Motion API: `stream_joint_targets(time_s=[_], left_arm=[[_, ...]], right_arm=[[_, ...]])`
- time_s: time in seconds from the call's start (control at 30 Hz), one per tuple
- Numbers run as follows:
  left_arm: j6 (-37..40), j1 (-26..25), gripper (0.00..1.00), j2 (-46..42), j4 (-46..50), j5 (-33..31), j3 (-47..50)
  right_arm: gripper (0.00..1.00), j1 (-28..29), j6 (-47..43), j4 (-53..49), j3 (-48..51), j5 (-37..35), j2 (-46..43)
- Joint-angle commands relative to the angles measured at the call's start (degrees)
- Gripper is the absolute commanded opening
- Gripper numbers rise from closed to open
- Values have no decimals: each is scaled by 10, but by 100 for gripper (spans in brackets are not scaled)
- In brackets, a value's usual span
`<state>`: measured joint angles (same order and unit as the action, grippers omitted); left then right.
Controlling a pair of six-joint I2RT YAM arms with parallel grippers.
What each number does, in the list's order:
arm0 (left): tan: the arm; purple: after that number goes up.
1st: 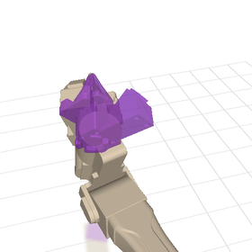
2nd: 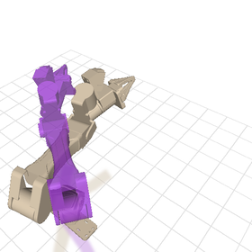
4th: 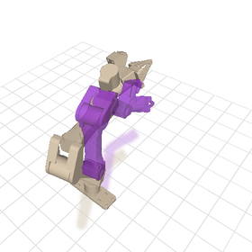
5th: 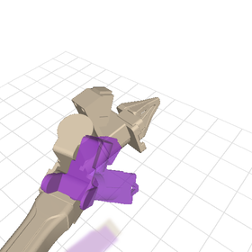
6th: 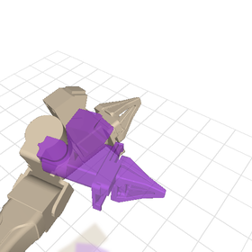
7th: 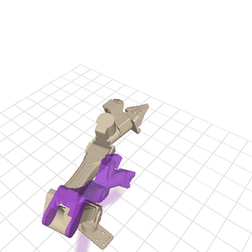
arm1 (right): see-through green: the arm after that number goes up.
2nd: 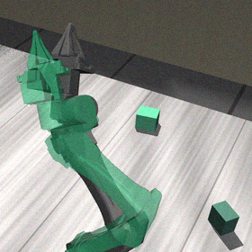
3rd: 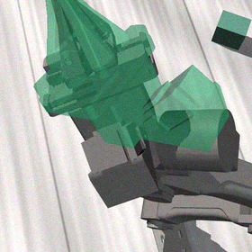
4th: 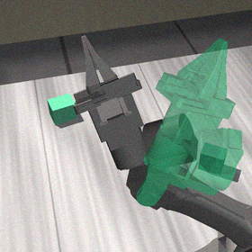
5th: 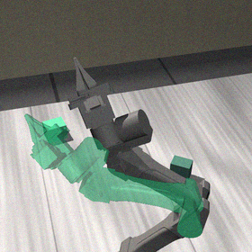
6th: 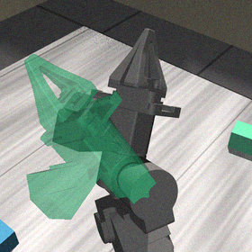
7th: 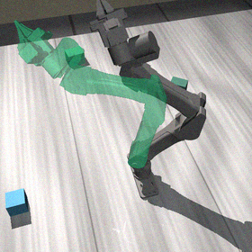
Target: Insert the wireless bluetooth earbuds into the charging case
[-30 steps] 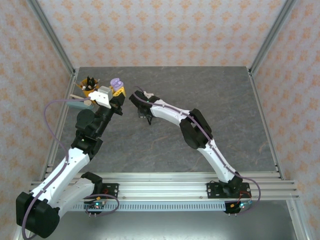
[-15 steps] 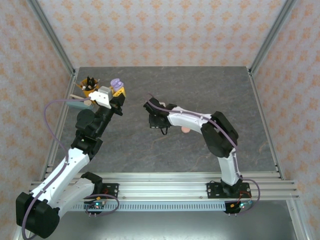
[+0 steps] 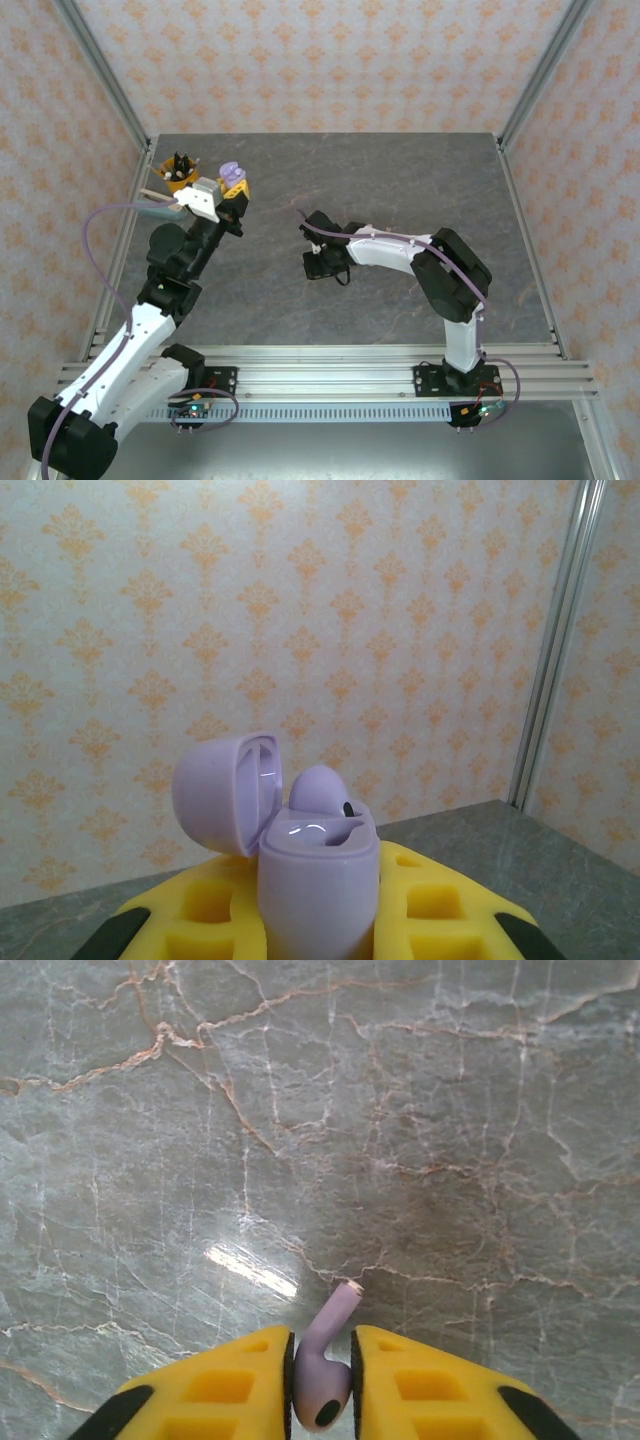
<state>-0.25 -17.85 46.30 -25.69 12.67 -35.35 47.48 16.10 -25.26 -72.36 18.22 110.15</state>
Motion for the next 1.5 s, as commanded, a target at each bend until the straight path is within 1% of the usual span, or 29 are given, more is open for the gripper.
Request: stream_joint_targets(time_s=[0.0, 0.17, 0.23, 0.3, 0.4, 0.47, 0.63, 1.03, 1.17, 1.37, 1.47], left_arm=[[-11, 4, 0, -17, 8, 10, 10], [-11, 4, 0, -23, 10, 10, 12], [-11, 4, 0, -23, 10, 9, 13], [-11, 4, 0, -21, 8, 8, 13], [-11, 3, 0, -18, 3, 9, 14], [-11, 4, 0, -16, 4, 10, 14], [-8, 4, 0, -16, 9, 10, 10], [-6, 3, 0, -14, 14, 9, 5], [-4, 3, 0, -14, 17, 9, 3], [-8, 3, 0, -14, 15, 9, 6], [-8, 4, 0, -13, 15, 10, 5]], right_arm=[[32, 2, -7, -10, -9, -19, -9], [35, 2, 35, -24, 6, -36, -60], [38, 3, 74, -19, 22, -26, -88], [43, 9, 122, 2, 45, -8, -112], [49, 33, 162, 17, 57, -4, -119], [51, 49, 174, 20, 52, -9, -108], [51, 60, 177, 16, 39, -29, -72], [51, 59, 152, -2, 13, -20, -14], [51, 58, 146, -3, -18, -26, 12], [50, 53, 125, -19, -76, -57, 49], [50, 41, 120, -18, -95, -40, 55]])
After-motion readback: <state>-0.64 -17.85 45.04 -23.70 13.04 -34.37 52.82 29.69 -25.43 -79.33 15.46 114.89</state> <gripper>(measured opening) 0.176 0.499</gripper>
